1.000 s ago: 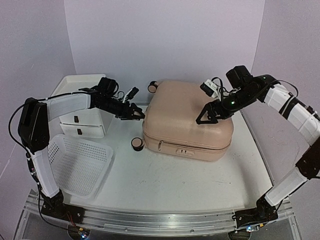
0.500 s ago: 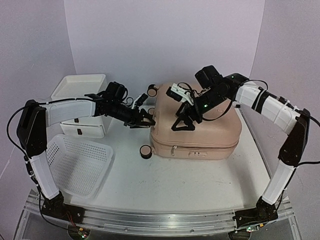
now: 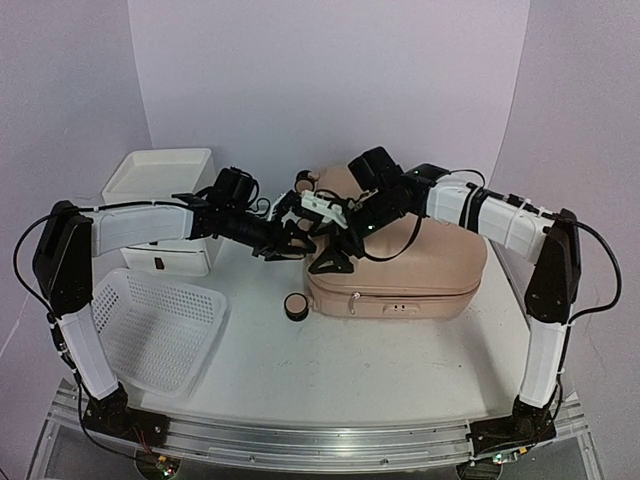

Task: Open, take out, and arrange the luggage

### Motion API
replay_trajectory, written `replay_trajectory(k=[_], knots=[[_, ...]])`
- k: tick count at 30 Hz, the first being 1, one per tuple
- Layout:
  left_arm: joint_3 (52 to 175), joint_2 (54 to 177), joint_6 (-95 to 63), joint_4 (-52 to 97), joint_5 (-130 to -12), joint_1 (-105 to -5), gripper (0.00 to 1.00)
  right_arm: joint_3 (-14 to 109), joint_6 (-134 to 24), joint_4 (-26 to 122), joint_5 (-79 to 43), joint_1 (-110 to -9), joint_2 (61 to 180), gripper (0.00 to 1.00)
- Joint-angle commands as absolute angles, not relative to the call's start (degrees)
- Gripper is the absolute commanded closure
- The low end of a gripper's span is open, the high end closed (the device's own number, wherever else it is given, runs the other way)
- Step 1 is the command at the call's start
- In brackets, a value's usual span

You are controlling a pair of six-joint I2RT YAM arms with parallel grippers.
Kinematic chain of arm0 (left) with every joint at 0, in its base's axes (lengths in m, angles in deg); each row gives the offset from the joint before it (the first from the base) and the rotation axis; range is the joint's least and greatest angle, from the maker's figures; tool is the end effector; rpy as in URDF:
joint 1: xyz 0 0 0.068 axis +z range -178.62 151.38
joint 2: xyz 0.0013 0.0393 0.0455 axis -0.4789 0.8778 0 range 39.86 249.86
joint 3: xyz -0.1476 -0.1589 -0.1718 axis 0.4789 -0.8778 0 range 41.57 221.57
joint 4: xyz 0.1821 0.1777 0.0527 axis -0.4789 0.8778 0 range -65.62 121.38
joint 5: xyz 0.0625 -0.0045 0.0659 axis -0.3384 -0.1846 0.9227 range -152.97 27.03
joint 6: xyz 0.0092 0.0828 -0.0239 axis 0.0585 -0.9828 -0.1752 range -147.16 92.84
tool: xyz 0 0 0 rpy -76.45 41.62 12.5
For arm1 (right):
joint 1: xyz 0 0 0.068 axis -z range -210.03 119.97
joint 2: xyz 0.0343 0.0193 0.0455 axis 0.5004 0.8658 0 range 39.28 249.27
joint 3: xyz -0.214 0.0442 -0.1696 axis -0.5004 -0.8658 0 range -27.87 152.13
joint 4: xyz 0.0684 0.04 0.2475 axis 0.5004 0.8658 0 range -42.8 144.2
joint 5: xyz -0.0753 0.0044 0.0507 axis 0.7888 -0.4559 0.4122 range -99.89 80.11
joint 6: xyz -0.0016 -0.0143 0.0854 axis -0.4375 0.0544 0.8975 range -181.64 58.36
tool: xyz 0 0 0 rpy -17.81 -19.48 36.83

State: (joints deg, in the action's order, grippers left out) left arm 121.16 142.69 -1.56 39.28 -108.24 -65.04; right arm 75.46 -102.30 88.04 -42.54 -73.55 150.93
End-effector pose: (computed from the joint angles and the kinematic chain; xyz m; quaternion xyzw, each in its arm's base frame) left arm 0.3115 -0.2976 0.2549 0.2458 0.8105 -0.5046 0.1676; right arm 0.3043 0.3460 0.2819 -0.6757 0.6017 0.2716 0.3280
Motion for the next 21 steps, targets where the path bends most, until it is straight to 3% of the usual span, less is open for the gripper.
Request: replay_trajectory(k=[1, 10, 14, 21], knots=[[120.8, 139.1, -2.0, 33.9, -112.1, -67.5, 0.59, 77.2, -104.5, 79.2, -40.5, -74.4, 153.4, 0.02], [119.4, 138.6, -2.1, 32.9, -111.8, -67.4, 0.59, 78.5, -105.1, 75.2, -34.5, -75.6, 156.7, 0.02], [118.6, 137.4, -1.9, 32.0, -110.8, -67.3, 0.53, 78.2, -104.9, 73.3, -33.3, -76.2, 157.4, 0.15], [113.2, 129.9, -1.5, 30.2, -107.8, -65.5, 0.29, 78.2, -103.9, 72.7, -31.9, -76.1, 158.1, 0.43]])
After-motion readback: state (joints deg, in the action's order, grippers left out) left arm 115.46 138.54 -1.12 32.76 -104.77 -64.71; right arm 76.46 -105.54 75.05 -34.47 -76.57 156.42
